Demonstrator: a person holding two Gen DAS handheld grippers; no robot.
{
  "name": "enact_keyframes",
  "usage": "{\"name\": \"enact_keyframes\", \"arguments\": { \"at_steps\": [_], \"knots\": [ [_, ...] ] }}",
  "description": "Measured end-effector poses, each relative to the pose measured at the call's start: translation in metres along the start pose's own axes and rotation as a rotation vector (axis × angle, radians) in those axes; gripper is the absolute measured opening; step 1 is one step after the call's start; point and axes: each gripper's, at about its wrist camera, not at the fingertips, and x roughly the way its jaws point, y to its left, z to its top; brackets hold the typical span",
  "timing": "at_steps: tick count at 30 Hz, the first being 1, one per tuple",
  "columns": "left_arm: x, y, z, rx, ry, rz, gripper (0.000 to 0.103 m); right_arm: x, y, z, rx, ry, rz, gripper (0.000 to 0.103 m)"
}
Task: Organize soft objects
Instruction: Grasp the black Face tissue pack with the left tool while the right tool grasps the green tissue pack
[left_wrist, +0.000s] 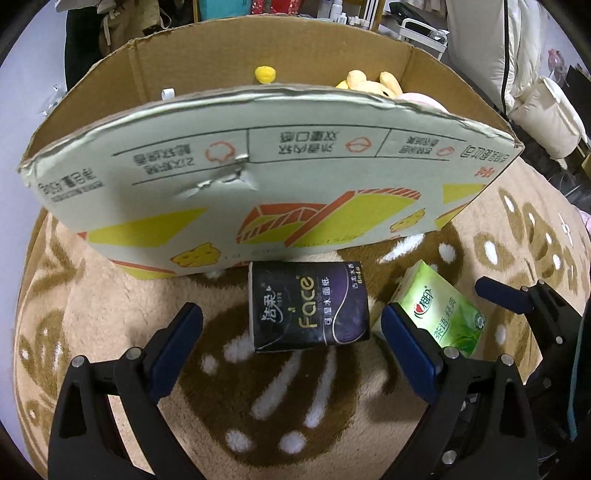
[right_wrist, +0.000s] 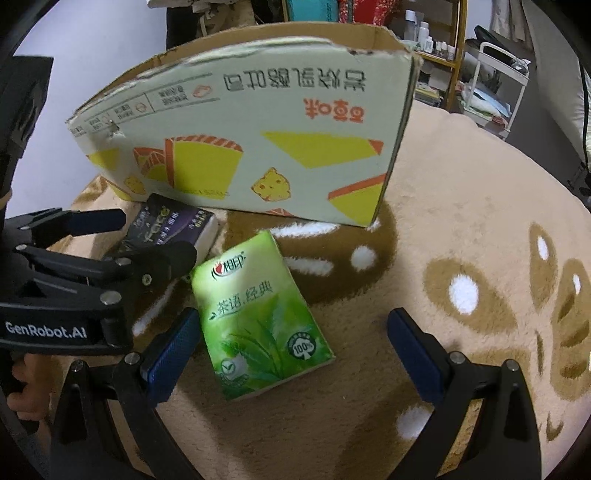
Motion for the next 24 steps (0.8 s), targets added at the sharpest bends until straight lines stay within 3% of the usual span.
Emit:
{"name": "enact_keyframes", "arguments": {
  "at_steps": [7, 9, 12, 17, 24],
  "knots": [
    [0.01, -0.002, 0.007, -0.01, 0.013, -0.006, 0.096, 0.001, 0.004, -0.003, -0.02, 0.012, -0.036, 0.103],
    [0.012, 0.001, 0.006, -0.018, 0.02, -0.007, 0.095, 0.0, 0.005, -0.005, -0.009, 0.013, -0.033, 0.096],
    [0.018, 0.005, 0.007, -0.019, 0.045, 0.0, 0.084, -0.002, 0.001, -0.005, 0.003, 0.018, -0.054, 0.085],
    [0.02, 0.001, 0.007, 0.017, 0.043, 0.027, 0.078, -0.004, -0.008, -0.003, 0.018, 0.017, -0.049, 0.081],
    [0.013, -0.009, -0.001, 0.03, 0.032, 0.027, 0.065, -0.008, -0.013, -0.002, 0.029, -0.005, -0.048, 0.058]
  ]
}}
